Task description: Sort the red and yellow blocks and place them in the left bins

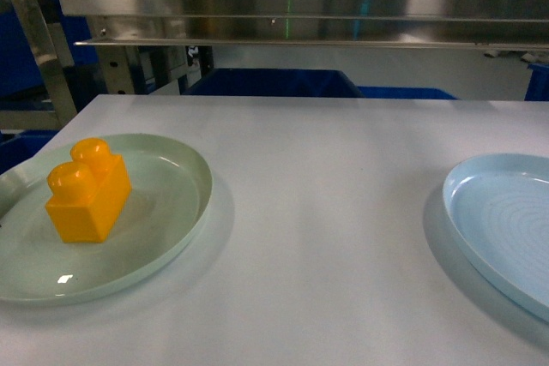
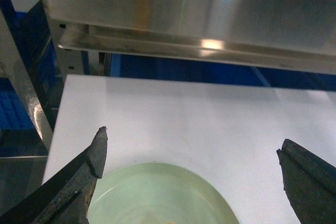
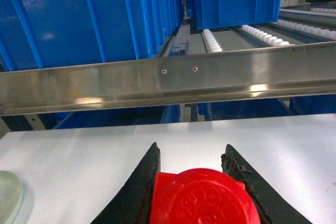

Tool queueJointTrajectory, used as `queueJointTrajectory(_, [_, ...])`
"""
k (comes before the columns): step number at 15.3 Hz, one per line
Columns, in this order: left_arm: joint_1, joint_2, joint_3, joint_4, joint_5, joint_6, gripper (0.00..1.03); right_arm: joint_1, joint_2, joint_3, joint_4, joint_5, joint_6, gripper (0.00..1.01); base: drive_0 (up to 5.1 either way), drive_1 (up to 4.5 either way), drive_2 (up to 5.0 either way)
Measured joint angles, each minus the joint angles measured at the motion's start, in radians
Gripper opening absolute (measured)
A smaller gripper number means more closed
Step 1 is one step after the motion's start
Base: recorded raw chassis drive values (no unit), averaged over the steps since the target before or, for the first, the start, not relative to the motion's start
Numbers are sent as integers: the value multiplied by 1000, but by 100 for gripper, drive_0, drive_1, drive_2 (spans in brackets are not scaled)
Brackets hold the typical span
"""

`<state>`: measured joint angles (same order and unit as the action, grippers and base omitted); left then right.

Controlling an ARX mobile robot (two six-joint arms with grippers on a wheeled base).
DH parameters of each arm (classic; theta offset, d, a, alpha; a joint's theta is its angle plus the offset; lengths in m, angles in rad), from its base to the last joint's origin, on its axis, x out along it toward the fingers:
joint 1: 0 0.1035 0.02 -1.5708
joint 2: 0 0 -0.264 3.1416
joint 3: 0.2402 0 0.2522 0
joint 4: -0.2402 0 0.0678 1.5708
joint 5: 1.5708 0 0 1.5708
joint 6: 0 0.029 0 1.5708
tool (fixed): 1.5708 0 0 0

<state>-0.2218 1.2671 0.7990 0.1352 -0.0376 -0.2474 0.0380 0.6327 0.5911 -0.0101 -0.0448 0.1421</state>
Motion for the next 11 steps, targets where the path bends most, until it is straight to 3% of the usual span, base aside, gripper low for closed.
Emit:
queueJointTrajectory(2, [-56, 105, 4, -34, -50, 21, 98, 0, 1, 0, 0, 0, 0, 29, 0, 0, 0])
queueJointTrajectory(5, [-66, 193, 8, -2, -141, 46, 98, 0, 0, 0, 0, 0, 0, 29, 0, 0, 0])
queueJointTrajectory(11, [-116, 249, 1, -69, -117, 46, 98, 0, 0, 0, 0, 0, 0, 29, 0, 0, 0])
